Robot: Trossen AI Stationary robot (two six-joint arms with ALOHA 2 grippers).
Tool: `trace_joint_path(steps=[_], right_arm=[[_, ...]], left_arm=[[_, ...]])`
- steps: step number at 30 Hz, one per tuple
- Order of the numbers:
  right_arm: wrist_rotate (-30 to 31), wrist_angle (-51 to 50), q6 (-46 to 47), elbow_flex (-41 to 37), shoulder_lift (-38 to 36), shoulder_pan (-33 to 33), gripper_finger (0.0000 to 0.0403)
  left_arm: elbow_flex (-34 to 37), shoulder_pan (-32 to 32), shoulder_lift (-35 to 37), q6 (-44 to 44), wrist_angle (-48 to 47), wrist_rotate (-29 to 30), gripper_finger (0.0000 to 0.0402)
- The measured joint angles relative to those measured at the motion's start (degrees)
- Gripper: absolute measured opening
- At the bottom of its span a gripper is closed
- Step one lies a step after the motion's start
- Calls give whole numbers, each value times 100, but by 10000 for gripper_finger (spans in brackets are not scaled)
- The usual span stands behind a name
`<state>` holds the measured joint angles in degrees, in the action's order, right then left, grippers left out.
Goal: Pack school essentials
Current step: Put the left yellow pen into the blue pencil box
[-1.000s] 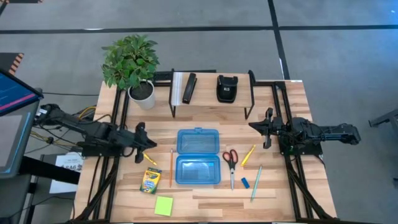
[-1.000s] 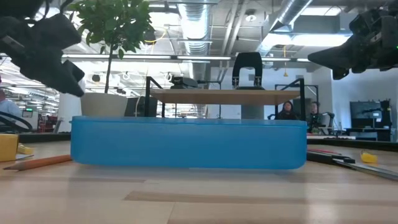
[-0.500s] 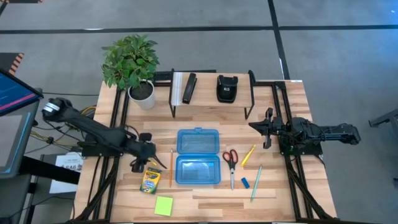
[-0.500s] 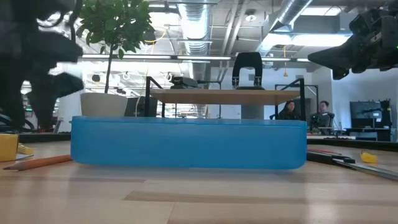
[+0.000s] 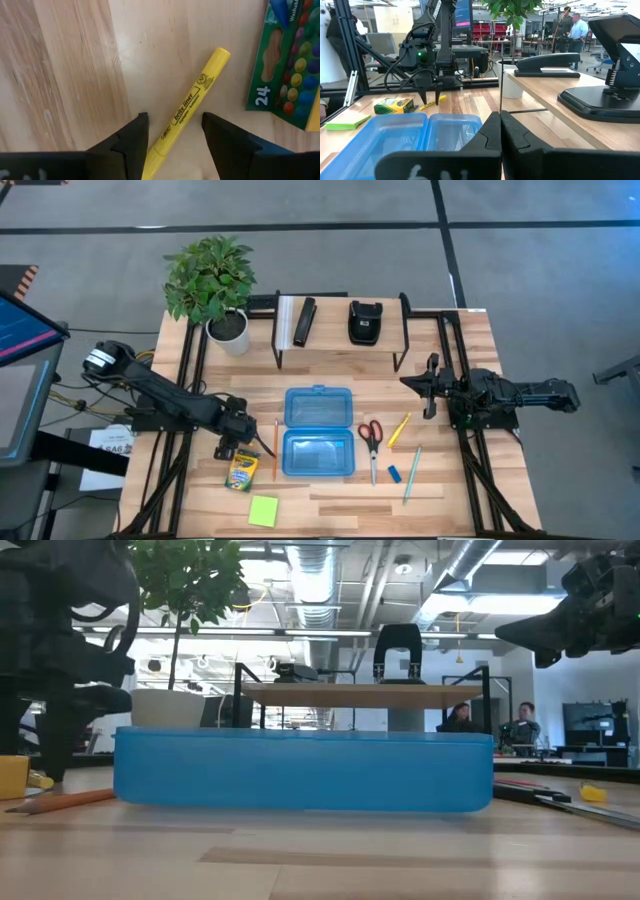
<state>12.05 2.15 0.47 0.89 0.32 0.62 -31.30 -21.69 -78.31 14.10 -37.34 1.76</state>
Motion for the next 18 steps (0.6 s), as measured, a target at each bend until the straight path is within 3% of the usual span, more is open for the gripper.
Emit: trace_joint_path(steps=[4,10,13,18], right_arm=[[0,0,2,0,2,0,8],[0,0,0,0,0,0,8],[-1,0,1,0,0,0,8],[-1,-1,1,-1,1,0,8]], left_arm=[[42,-4,92,122,39,41,130],[47,-10,119,168,78,-41,20],[-92,-9,97,267,-46,62,12],[-808,16,84,283,-735,1109,5]])
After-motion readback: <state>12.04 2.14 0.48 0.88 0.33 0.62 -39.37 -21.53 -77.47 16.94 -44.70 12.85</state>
